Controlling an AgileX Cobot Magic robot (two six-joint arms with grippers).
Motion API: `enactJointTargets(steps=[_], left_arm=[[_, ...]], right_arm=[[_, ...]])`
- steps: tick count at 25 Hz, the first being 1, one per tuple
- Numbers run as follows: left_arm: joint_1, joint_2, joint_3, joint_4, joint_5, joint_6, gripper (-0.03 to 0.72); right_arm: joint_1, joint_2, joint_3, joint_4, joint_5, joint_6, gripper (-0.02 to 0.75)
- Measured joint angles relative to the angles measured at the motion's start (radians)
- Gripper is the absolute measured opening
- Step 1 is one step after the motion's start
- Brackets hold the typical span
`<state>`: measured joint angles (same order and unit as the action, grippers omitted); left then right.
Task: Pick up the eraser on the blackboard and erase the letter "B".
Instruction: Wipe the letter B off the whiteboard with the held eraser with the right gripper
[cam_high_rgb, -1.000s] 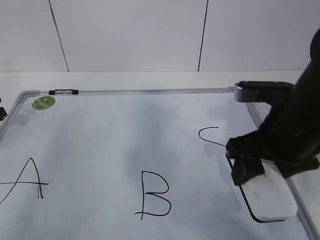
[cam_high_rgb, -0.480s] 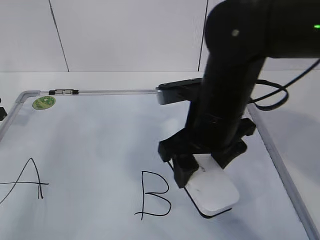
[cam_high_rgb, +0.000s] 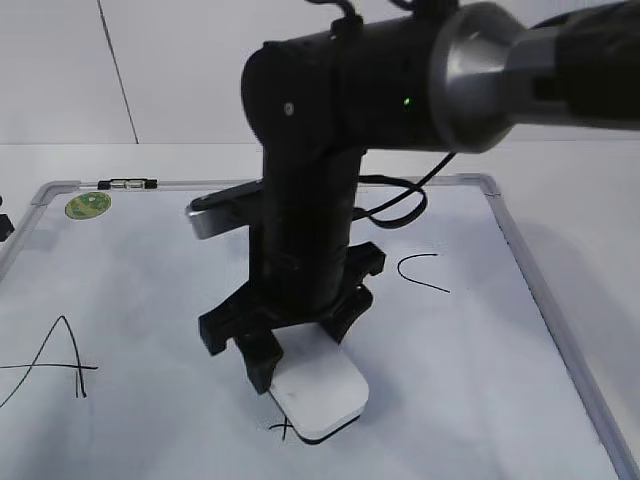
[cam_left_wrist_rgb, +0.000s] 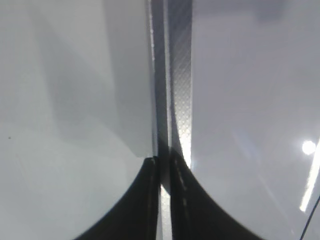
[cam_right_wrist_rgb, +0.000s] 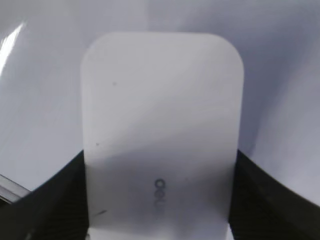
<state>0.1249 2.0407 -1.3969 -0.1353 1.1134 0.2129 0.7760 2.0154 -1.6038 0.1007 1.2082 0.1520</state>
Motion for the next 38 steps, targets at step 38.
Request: enactJointTargets(steps=[38], left_arm=[[0.0,0.002,0.0,0.0,-0.008,0.0,0.013]], right_arm=[[0.082,0.167,-0.062,-0.101,-0.037,-0.042,0.52]])
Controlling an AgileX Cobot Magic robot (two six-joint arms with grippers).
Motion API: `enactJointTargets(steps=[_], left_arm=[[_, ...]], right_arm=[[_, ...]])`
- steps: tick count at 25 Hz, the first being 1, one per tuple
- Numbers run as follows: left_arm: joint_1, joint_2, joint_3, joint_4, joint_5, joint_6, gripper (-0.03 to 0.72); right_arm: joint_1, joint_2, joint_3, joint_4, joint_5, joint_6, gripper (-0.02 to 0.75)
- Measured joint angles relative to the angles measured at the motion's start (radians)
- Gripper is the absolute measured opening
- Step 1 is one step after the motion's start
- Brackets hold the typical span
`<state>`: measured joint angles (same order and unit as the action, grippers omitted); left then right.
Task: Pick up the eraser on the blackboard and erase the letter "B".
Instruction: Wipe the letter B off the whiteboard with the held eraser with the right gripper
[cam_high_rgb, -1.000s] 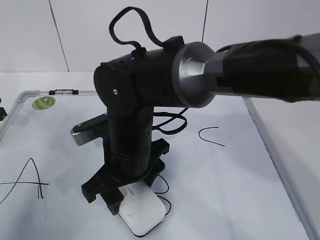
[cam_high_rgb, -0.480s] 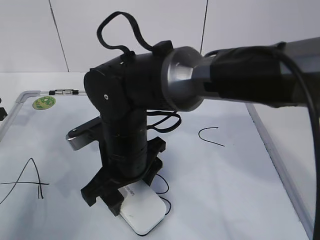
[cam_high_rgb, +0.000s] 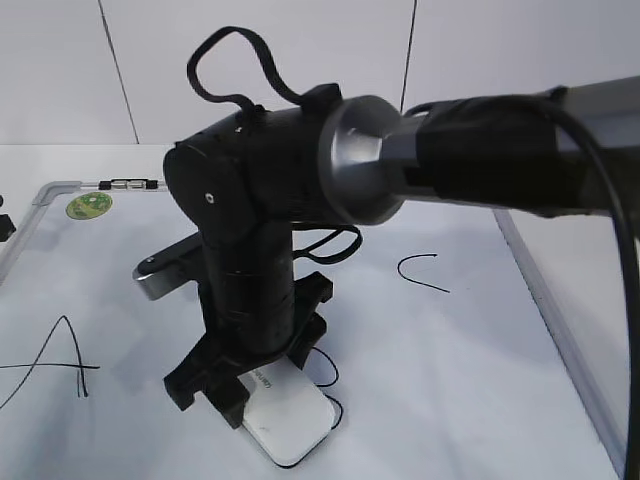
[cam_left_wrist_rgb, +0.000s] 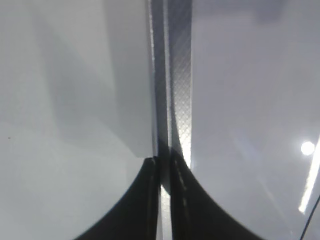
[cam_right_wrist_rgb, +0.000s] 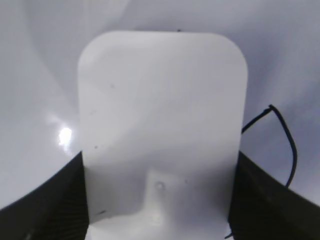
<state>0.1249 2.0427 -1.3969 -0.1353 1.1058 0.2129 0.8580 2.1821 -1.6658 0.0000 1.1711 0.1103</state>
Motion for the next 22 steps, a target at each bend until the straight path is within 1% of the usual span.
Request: enactJointTargets(steps=[2,17,22], left_arm=[[0.0,0.0,0.0,0.0,0.0,0.0,0.013],[0.0,0.0,0.0,0.001,-0.004,0.0,0.013],[0.0,0.0,0.0,0.001,-0.005,-0.001,0.013]], right_arm=[[-0.011,0.0,-0.001,0.0,0.0,0.003,0.52],[-0.172,0.001,0.005,-0.014,-0.006,0.007,0.52],[-0.19,-0.014,0.03,-0.01,-0.038,0.007,0.52]])
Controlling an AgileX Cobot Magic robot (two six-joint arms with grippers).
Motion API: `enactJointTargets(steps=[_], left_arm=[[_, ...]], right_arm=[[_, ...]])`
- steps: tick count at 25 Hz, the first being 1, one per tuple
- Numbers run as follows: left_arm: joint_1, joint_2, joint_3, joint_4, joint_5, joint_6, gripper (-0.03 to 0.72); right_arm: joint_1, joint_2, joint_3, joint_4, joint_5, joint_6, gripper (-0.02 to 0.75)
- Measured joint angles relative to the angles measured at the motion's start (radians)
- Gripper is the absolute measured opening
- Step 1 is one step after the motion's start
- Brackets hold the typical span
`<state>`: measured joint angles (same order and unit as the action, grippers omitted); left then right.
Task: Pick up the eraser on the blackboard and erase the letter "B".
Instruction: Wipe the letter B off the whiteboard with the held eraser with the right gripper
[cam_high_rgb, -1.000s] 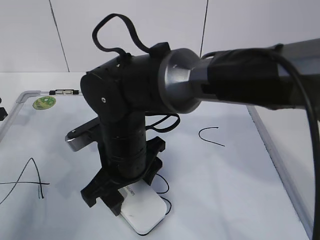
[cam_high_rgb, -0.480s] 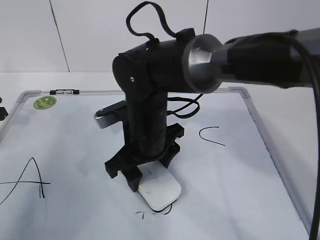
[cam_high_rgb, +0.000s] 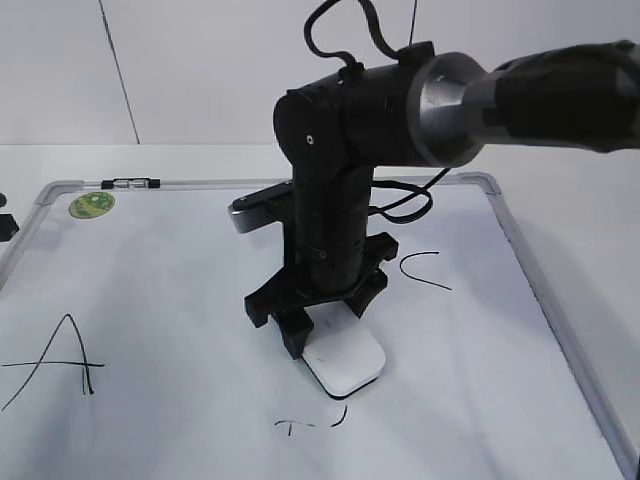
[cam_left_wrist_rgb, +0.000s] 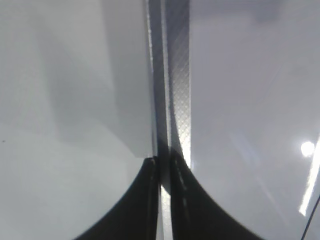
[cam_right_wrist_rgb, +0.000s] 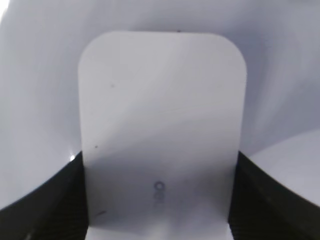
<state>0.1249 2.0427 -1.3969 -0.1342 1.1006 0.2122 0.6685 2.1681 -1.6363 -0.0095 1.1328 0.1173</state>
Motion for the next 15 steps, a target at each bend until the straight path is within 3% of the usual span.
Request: enactJointTargets(steps=[15], left_arm=[[0.0,0.0,0.0,-0.002,-0.001,-0.002,0.013]], right_arm=[[-0.013,-0.073,0.095,-0.017,-0.13,-0.028,0.52]])
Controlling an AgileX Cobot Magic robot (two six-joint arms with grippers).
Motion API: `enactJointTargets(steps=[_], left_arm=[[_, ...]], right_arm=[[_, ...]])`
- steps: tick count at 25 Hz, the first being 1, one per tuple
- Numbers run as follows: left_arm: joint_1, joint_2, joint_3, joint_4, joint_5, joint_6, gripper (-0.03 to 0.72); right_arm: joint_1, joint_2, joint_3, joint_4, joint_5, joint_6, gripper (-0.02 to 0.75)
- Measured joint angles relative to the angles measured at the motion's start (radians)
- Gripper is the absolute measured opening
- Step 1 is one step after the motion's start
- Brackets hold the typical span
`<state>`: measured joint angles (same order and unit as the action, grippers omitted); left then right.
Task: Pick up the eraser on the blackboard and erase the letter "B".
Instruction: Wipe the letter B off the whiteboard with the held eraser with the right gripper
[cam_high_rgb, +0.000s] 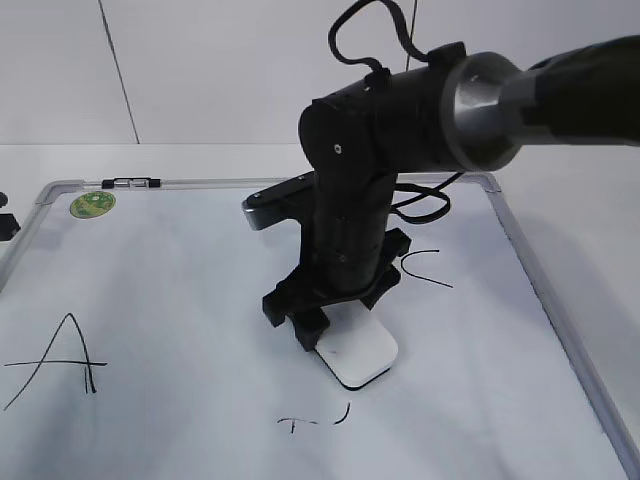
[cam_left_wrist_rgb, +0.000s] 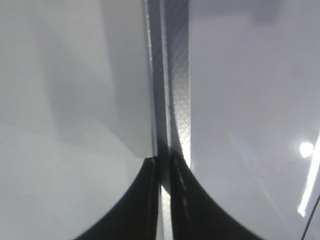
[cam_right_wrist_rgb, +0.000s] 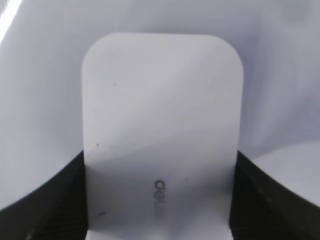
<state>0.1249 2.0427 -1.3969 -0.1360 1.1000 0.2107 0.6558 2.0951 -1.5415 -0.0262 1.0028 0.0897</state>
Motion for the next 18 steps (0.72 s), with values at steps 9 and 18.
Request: enactJointTargets(steps=[9,18], left_arm=[[0.0,0.0,0.0,0.0,0.003,-0.001,0.013],[0.0,0.0,0.0,0.0,0.003,-0.001,0.013]], right_arm=[[-0.024,-0.082,0.053,-0.089,0.012,-0.016,0.519],[0.009,-0.368,0.285,-0.014,-0.072,-0.082,0.519]])
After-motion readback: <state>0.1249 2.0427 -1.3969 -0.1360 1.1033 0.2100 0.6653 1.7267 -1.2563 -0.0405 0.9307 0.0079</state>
